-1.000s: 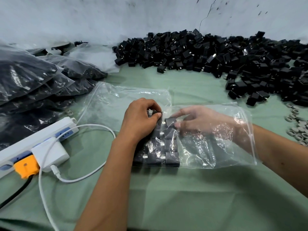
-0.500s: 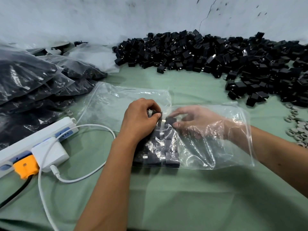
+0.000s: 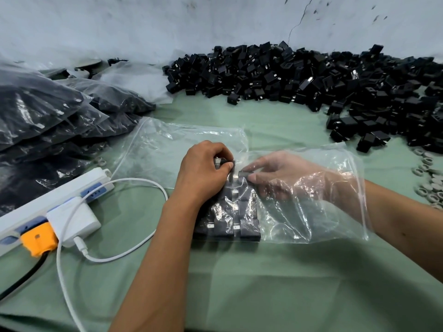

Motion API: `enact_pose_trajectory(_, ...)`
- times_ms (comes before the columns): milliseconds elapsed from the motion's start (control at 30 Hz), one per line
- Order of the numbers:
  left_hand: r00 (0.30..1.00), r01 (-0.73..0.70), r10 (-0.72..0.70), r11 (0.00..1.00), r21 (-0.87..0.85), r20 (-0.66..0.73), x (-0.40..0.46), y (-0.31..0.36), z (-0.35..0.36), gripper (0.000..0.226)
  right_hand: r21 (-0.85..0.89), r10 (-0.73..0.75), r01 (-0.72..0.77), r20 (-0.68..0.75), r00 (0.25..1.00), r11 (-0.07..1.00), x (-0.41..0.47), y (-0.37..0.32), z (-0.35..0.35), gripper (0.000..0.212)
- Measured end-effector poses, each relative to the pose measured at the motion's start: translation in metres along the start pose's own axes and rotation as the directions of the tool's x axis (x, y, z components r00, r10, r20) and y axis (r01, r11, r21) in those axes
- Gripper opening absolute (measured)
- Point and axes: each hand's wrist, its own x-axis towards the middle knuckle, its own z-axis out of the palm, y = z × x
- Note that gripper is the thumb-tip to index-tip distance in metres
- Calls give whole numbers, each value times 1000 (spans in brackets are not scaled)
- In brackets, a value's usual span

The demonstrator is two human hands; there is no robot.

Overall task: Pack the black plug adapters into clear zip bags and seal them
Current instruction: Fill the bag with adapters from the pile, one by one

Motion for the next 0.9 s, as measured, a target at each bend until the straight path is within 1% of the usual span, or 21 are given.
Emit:
enact_pose_trajectory(67, 1000, -4, 4, 1000, 21, -2, 0, 1, 0, 11, 28, -1, 0, 20, 1000, 1000, -1, 0, 1, 22)
enact_pose_trajectory(167, 1000, -12, 12, 998, 58, 0, 0, 3, 0, 10, -41, 3, -2, 7, 1000, 999, -1, -2, 0, 17)
enact_pose_trajectory(233, 1000, -15, 15, 996, 84, 5, 0, 5, 0, 9, -58, -26, 27, 11, 1000, 998, 0, -4, -1, 16)
enact_pose_trajectory(300, 1000, -16, 15, 993, 116, 11, -2, 8, -2, 7, -89, -61, 63, 30, 998, 994, -3, -3, -4, 22)
enact_pose_trajectory(333, 1000, -13, 11, 992, 126, 14, -2, 9, -3, 6, -37, -51, 53, 43, 998, 998, -5, 1, -7, 27)
enact_pose_trajectory(367, 1000, -10, 7, 991, 132, 22, -3, 10, -5, 6, 96, -23, 15, 85, 996, 995, -9, 6, -12, 33)
enact_pose_trajectory(400, 999, -7, 2, 990, 144, 33, -3, 12, -7, 5, 265, -1, -45, 171, 985, 963, -15, 12, -19, 42)
enact_pose_trajectory(433, 999, -5, -2, 985, 172, 38, -4, 14, -8, 5, 391, -25, -78, 251, 968, 917, -23, 19, -26, 49)
enact_pose_trajectory(467, 999, 2, -10, 975, 222, 31, -4, 16, -9, 7, 412, -64, -67, 296, 953, 909, -33, 27, -35, 50)
enact_pose_trajectory(500, 1000, 19, -24, 958, 287, 13, -4, 19, -9, 10, 399, -107, -22, 299, 948, 917, -43, 36, -43, 49)
enact_pose_trajectory(533, 999, 42, -40, 937, 346, -11, -4, 24, -6, 16, 388, -120, 0, 286, 951, 922, -54, 46, -50, 46)
enact_pose_trajectory(567, 998, 65, -57, 921, 384, -33, -6, 31, -2, 21, 401, -87, -25, 258, 962, 916, -64, 55, -59, 43)
enact_pose_trajectory(633, 997, 82, -68, 915, 396, -49, -9, 48, 10, 29, 439, 17, -104, 197, 980, 892, -84, 71, -76, 34)
enact_pose_trajectory(667, 997, 77, -64, 919, 388, -46, -11, 57, 17, 31, 428, 69, -141, 178, 982, 893, -90, 78, -82, 25)
enact_pose_trajectory(700, 998, 57, -44, 926, 374, -43, -13, 68, 25, 32, 412, 137, -179, 129, 982, 894, -95, 82, -88, 10)
enact_pose_trajectory(733, 999, 28, -15, 936, 352, -41, -15, 78, 33, 31, 390, 212, -201, 14, 977, 899, -97, 85, -92, 13)
enact_pose_trajectory(767, 999, -9, 20, 949, 316, -34, -17, 90, 41, 29, 355, 301, -230, -159, 940, 906, -94, 91, -95, 24)
enact_pose_trajectory(800, 998, -57, 64, 962, 268, -19, -19, 102, 49, 27, 308, 376, -271, -364, 852, 912, -89, 95, -96, 27)
enact_pose_trajectory(833, 993, -118, 120, 969, 217, 4, -21, 113, 57, 23, 238, 390, -309, -595, 703, 921, -83, 97, -96, 25)
enact_pose_trajectory(867, 981, -192, 190, 965, 177, 32, -22, 124, 64, 21, 132, 320, -355, -776, 544, 925, -79, 97, -94, 18)
enact_pose_trajectory(900, 963, -269, 263, 950, 155, 61, -23, 134, 70, 23, 12, 228, -433, -863, 450, 901, -74, 97, -93, 14)
